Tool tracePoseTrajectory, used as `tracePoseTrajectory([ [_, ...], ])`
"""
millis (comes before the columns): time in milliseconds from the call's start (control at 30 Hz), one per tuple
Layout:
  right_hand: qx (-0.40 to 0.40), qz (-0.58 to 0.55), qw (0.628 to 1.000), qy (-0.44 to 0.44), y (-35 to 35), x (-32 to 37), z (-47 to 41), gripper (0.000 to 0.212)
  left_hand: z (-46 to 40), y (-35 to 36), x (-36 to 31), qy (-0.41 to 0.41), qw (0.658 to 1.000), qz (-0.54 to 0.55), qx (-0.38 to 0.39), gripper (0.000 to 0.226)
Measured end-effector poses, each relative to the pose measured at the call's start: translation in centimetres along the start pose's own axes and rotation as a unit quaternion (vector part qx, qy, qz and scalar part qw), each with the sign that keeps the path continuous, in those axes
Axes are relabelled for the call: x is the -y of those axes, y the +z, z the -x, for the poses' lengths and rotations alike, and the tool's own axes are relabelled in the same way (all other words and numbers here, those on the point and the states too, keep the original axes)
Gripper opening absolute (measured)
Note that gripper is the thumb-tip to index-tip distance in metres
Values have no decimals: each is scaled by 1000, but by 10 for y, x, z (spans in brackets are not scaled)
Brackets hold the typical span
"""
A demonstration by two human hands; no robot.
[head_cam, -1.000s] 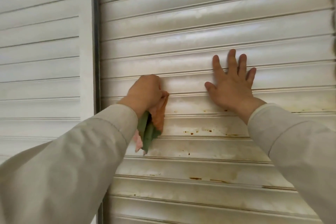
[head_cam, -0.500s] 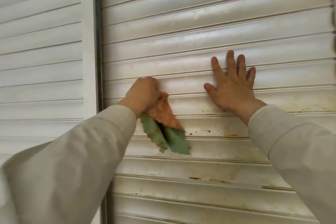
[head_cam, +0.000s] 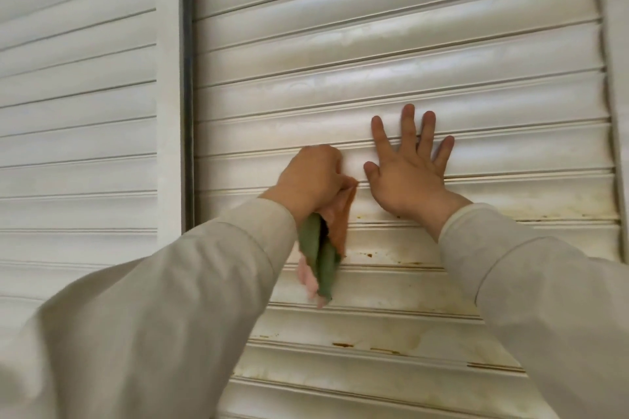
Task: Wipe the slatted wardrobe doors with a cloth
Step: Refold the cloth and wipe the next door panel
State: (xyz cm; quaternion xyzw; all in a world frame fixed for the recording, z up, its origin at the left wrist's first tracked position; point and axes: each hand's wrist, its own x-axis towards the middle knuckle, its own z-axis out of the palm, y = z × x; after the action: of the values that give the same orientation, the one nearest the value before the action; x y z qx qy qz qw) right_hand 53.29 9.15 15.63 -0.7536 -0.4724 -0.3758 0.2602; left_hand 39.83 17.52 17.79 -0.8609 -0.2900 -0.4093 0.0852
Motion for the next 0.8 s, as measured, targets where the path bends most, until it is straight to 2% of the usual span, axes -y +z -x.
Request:
tracePoseTrajectory([
  [67,18,-26,999,-14,-1,5,-2,67,-1,4,-16,13,1000,11,0,22],
  [133,14,-43,999,-27,-2,6,-1,66,0,4,-13,4,1000,14,-2,27],
  [200,-27,-57,997,-42,-5,1,6,65,6,-2,3,-26,1000,12,-3,37],
  [333,-96,-120,987,-43,-20,-26,15,66,13,-15,44,-71,996,-50,-10,35],
  [467,-201,-79,975,59,-35,-81,23,68,15,-22,53,-97,992,-76,-3,36],
  [600,-255,-58,949,175,-43,-119,32,75,15,-22,54,-102,991,-82,0,35],
  [667,-263,-114,930,230,-46,-128,31,79,13,-21,54,-103,992,-76,-1,37],
  [800,-228,-209,910,278,-60,-144,28,79,10,-20,49,-112,992,-57,12,37],
])
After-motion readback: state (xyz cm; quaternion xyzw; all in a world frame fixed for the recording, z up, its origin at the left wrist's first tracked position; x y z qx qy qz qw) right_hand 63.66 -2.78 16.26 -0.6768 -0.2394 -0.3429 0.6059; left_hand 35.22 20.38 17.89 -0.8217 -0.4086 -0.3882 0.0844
